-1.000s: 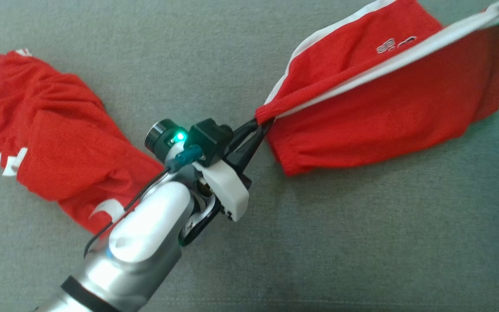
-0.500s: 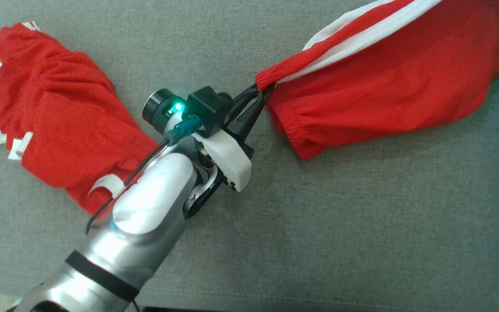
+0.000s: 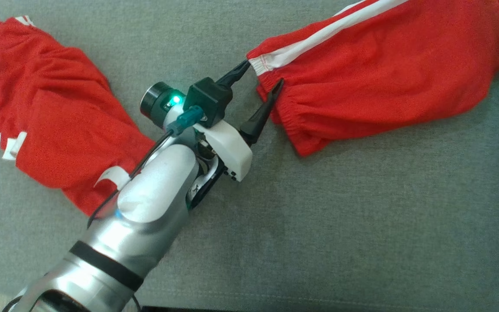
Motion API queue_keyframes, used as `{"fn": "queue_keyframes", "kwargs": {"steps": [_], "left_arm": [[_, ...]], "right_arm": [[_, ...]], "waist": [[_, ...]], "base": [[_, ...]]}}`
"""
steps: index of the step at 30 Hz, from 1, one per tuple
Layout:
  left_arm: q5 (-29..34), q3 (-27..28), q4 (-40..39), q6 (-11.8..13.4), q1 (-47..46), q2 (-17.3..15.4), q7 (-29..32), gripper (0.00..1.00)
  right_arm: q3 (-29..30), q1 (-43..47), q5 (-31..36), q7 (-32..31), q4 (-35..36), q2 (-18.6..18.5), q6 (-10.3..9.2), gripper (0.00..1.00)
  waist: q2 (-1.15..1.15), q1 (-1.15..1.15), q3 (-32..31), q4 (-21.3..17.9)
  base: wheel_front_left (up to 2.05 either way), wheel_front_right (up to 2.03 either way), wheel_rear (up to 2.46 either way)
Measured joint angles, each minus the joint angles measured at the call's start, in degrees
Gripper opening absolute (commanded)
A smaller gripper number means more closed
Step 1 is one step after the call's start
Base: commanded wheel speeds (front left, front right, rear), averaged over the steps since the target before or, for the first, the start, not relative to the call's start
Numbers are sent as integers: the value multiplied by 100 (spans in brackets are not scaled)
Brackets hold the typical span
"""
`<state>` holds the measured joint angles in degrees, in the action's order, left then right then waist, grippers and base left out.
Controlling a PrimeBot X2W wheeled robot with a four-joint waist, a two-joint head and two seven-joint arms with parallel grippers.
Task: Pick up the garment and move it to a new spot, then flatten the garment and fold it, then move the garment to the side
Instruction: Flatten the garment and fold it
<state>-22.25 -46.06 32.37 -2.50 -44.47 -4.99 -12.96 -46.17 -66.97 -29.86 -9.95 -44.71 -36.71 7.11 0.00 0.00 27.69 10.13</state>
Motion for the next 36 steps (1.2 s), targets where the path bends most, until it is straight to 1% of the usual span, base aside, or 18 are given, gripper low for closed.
{"fn": "queue_keyframes", "kwargs": {"steps": [6,11,12,13,19,22,24,29,36], "left_arm": [[-4,126,69,160,0,-57,-84,100],[-86,457,-119,369,149,-140,-127,100],[-86,457,-119,369,149,-140,-127,100],[-130,545,-190,412,201,-153,-133,100],[-222,1146,-843,684,641,-145,-134,100],[-215,1396,-1093,802,983,-143,-135,100],[-187,1528,-1240,815,1246,-132,-134,100],[-18,1791,-1581,837,1932,-67,-134,100],[333,2074,-1907,767,2810,52,-134,100]], "right_arm": [[156,-7,-189,589,-325,138,0,100],[642,56,-586,1327,-327,392,0,100],[642,56,-586,1327,-327,392,0,100],[711,102,-617,1474,-307,441,0,100],[1257,809,-764,2126,-120,794,0,100],[1610,1279,-799,2274,-8,1000,0,100],[1851,1589,-786,2338,99,1123,0,100],[2519,2511,-405,2417,553,1512,0,100],[3740,4006,425,2434,1430,2353,0,100]], "waist": [[0,0,-300,-184],[0,0,-621,-332],[0,0,-621,-332],[0,0,-689,-364],[0,0,-1098,-538],[0,0,-1306,-620],[0,0,-1441,-672],[0,-1,-1756,-794],[0,-1,-2105,-918]], "base": [[0,0,0],[0,0,0],[0,0,0],[0,0,0],[0,0,0],[0,0,0],[0,0,0],[0,0,0],[0,0,0]]}}
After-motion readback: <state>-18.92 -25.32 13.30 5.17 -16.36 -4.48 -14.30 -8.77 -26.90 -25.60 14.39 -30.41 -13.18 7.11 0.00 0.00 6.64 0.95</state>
